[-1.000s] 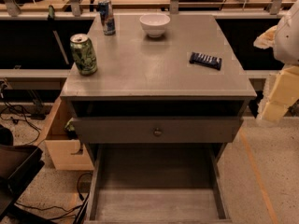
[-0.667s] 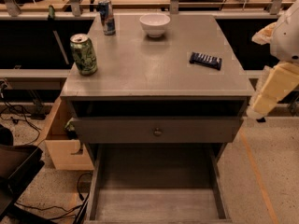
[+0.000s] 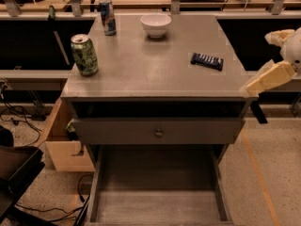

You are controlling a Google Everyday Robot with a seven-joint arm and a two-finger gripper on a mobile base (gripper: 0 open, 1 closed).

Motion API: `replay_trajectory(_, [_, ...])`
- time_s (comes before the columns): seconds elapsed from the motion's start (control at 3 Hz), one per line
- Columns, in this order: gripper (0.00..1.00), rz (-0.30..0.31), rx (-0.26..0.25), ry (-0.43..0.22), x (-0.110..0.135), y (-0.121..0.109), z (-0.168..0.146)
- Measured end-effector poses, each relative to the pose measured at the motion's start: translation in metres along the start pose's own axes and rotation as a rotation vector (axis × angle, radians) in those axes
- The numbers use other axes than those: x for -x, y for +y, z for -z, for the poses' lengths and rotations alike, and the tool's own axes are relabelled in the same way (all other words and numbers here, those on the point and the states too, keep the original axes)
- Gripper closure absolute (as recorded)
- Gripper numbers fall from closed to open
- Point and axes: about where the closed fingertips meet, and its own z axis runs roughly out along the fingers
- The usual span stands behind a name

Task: Move rxbar blueberry near green can

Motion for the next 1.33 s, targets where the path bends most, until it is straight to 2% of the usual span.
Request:
replay_trajectory(0.33, [0.0,-0.032,-0.112,-0.234,0.007,-0.065,-0.016])
replay_trajectory(0.67, [0.0,-0.075,-0.166,-0.362,0.008,-0.109,-0.025])
replay_trajectory(1.0, [0.0,-0.085,-0.173,-0.378,0.007,-0.116,-0.026])
replay_trajectory(1.33, [0.0,-0.102,-0.147,-0.407,0.007,-0.102,-0.036])
